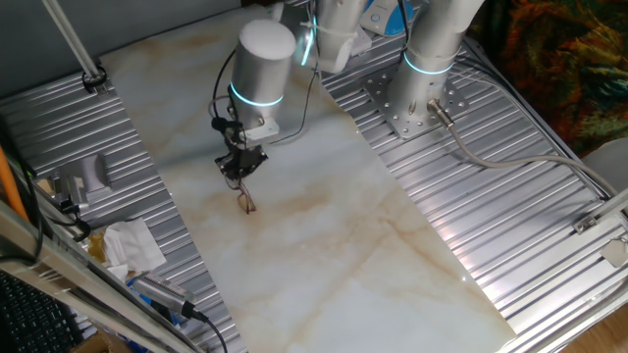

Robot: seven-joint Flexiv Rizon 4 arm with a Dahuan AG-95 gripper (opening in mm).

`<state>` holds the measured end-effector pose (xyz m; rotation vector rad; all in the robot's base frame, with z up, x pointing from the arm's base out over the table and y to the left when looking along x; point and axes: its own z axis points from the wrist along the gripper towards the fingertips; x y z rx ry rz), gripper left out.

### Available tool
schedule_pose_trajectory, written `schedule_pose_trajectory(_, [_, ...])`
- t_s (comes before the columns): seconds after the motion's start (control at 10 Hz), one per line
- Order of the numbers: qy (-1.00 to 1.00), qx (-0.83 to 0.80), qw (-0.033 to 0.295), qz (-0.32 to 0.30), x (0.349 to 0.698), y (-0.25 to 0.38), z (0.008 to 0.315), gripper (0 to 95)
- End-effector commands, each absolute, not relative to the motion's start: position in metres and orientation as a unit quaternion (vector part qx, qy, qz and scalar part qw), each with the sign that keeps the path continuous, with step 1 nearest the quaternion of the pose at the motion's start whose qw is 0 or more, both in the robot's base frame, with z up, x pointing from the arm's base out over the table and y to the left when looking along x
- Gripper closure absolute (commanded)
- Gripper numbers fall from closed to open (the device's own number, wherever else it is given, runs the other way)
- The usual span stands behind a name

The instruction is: Unfold the leg of the glasses (with one hand)

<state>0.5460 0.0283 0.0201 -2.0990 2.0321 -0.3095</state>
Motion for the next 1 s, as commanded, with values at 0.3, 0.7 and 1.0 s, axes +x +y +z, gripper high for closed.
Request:
schedule_pose_trajectory(0.3, [0.716, -0.697, 0.035, -0.026, 0.5491, 0.0306, 0.0014, 95.0])
schedule_pose_trajectory(0.7, [0.726, -0.685, 0.052, -0.025, 0.5471, 0.0309, 0.0048, 95.0])
schedule_pose_trajectory(1.0, [0.738, -0.674, 0.034, -0.018, 0.5468, 0.0314, 0.0072, 95.0])
